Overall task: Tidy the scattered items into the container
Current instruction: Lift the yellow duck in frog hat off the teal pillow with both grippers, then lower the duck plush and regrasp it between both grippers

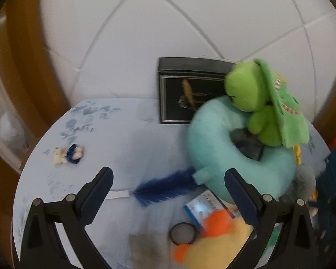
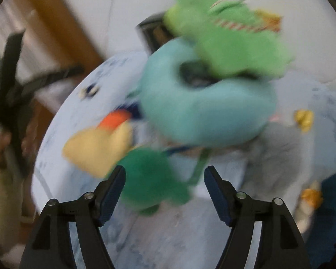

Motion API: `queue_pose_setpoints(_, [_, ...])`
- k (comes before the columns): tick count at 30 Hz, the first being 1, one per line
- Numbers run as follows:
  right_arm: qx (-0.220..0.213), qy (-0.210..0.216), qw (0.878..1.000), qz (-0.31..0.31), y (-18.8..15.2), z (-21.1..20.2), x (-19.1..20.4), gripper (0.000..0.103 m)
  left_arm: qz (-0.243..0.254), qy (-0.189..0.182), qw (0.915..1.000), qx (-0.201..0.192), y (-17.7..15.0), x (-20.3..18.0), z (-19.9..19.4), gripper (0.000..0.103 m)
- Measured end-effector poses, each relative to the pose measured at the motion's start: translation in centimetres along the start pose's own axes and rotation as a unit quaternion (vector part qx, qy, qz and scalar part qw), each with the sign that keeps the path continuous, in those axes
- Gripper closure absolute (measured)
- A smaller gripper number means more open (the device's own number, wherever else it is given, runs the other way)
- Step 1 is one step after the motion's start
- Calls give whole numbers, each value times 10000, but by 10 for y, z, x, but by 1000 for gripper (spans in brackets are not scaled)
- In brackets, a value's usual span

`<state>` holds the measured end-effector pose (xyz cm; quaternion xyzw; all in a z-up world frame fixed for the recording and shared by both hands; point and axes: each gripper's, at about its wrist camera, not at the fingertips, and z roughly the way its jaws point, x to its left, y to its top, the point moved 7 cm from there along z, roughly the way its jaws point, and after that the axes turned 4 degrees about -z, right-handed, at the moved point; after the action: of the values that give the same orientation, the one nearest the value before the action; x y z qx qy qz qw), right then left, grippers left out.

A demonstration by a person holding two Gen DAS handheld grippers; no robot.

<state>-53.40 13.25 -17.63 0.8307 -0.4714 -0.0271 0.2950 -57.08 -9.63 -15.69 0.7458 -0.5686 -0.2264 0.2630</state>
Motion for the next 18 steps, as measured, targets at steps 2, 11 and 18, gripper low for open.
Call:
queue_pose_setpoints(2, [-164,-77,9998,104,17,-4,-6,30,-40,20,9999,135,-4,-6,10,2])
queue_pose_setpoints(11, [228,-55,9987,-444,70,79,7,30,-146,223,9974,663,-27,12,75,2])
queue_pose_setpoints(18, [637,-14,9966,-529,96,146,4,26,-456,224,9929,1075,-45,43,119,2])
